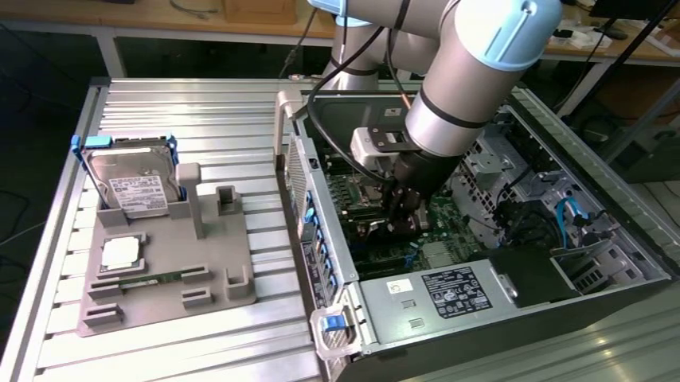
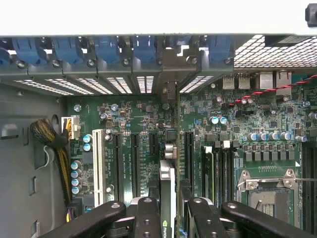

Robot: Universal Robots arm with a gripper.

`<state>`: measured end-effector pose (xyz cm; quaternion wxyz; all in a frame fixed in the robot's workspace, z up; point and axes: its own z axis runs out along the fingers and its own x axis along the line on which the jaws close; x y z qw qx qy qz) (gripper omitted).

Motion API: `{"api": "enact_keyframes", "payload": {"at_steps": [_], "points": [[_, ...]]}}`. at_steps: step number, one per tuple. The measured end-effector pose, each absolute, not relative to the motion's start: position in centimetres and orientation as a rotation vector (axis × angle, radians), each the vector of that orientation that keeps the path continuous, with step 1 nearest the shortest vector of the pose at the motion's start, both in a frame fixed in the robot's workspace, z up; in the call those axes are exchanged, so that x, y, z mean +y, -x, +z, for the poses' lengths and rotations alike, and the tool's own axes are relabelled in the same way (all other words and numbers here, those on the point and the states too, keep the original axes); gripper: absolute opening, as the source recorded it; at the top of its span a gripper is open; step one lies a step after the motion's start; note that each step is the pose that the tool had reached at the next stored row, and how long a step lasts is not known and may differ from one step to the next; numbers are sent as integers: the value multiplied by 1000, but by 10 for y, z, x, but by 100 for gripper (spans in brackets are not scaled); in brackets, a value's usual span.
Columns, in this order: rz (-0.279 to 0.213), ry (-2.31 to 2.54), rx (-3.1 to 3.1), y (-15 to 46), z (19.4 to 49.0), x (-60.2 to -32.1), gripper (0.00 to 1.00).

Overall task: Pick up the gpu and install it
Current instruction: 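Insert the gpu into the slot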

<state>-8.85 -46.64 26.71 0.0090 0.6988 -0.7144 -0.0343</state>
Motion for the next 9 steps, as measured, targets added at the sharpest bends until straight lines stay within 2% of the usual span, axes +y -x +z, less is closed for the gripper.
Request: {"api": "enact_keyframes", "payload": {"at_steps": [9], "points": [[-107,-2185,-2230,88,267,-466,27]]}}
